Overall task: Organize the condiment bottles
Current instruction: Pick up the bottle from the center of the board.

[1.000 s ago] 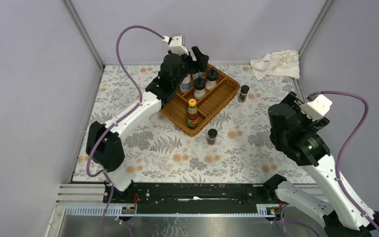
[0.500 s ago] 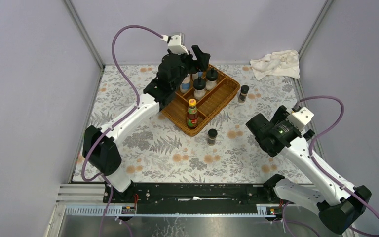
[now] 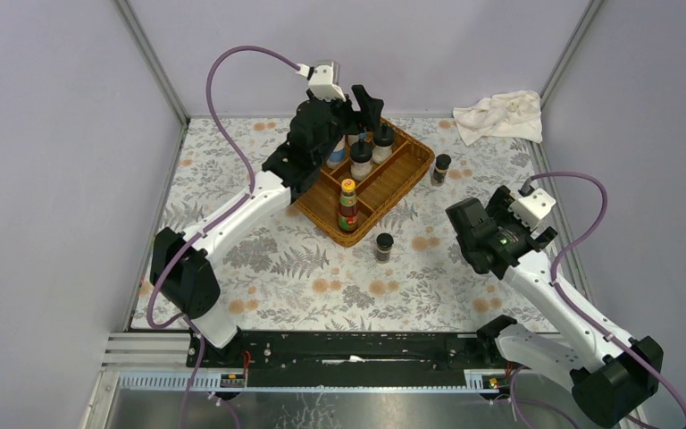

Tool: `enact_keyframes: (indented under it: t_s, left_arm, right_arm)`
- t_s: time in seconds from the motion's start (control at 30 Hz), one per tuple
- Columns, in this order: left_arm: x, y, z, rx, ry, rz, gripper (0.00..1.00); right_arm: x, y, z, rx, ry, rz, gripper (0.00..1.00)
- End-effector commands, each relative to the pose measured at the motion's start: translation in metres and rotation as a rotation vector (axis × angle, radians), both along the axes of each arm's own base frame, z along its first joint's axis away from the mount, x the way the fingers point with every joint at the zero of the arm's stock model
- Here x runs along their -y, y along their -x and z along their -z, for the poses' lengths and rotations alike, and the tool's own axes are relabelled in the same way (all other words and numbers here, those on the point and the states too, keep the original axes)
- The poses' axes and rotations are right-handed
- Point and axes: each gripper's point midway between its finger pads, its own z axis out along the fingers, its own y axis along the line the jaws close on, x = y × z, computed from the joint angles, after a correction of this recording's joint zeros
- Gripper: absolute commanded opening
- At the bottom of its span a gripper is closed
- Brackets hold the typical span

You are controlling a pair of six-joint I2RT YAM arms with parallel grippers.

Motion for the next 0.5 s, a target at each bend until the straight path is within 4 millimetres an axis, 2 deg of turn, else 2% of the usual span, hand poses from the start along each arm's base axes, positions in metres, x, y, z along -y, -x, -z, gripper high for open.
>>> enact_keyframes:
  t_s: [0.0,0.2,0.47]
  left_arm:
    - [-0.004,0.006,-0.023,0.070,0.017,-0.016,0.84]
    - [-0.003,0.005,-0.022,0.071,0.010,-0.018,0.84]
    - [-0.003,0.004,-0.020,0.068,0.005,-0.021,0.84]
  right_arm:
    - [-0.001,-0.023,-0.004,0.044,-0.027,-0.018,0.96]
    - [0.016,-0.036,0.013,0.012,-0.075,-0.011,0.95]
    - [0.022,-0.048,0.024,-0.017,-0.075,-0.009,0.95]
